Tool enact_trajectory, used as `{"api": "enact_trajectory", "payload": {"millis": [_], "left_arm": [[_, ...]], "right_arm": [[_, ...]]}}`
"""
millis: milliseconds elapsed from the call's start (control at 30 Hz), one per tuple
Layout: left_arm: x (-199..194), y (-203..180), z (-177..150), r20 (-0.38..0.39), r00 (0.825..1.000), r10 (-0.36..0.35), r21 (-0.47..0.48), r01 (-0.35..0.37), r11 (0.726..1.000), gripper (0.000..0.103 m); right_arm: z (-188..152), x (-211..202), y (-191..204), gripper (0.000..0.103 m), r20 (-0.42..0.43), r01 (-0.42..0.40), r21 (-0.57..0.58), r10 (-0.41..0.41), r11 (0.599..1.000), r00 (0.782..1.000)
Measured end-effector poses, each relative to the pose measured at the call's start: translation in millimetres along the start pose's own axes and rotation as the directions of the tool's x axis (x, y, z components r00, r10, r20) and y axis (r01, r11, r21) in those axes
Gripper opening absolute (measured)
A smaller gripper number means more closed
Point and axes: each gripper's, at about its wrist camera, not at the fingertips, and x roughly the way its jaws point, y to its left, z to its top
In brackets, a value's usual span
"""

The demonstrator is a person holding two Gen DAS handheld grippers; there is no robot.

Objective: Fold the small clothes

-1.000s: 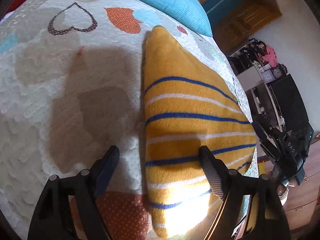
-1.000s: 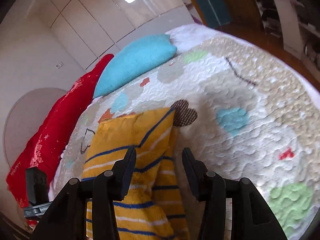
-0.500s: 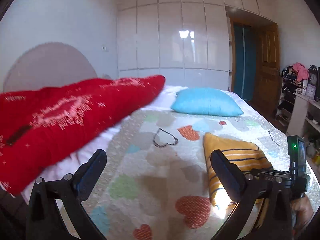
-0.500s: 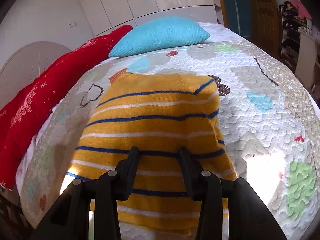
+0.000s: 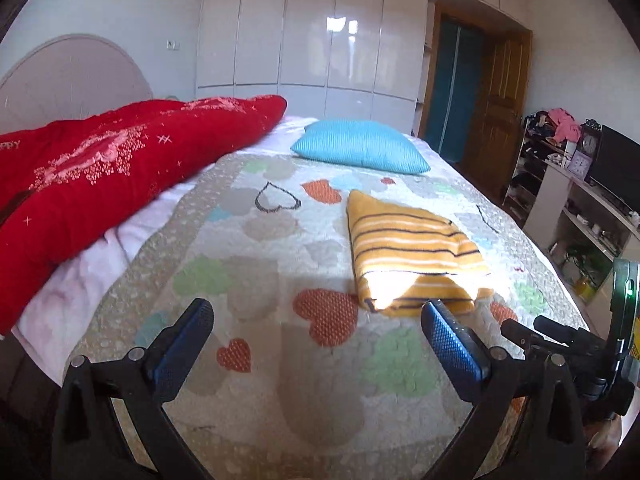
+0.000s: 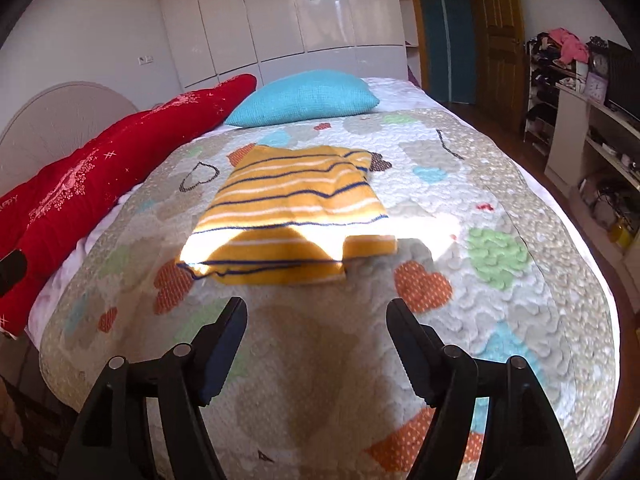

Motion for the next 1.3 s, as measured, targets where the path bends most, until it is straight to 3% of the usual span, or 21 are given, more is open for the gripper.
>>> {"api": "enact_trajectory", "payload": {"millis": [167, 433, 733, 1300], "left_arm": [[14, -12, -24, -0.094, 0.996, 0.009, 0.006, -0.009, 1.0, 0.103], [17, -25, -48, -0.189, 0.981, -0.046, -0.026, 0.041, 0.999, 0.103], [22, -26, -52, -0.188, 0.98, 0.068, 0.021, -0.065, 0.998, 0.103], [34, -16, -61, -0.247, 0.961, 0.122, 0.035, -0.117, 0.993, 0.103]], "right_arm": [[-23, 9, -3, 0.077, -0.043, 0.059, -0.005, -0.059, 0.998, 0.997], [-38, 18, 2, 0.079, -0.07, 0.112, -0.047, -0.115, 0.993, 0.991], [-52, 20, -6, 0.081, -0.101, 0.168, -0.052, -0.173, 0.984, 0.98], [-57, 26, 9, 0.083, -0.115, 0.16, -0.079, -0.168, 0.984, 0.979]]}}
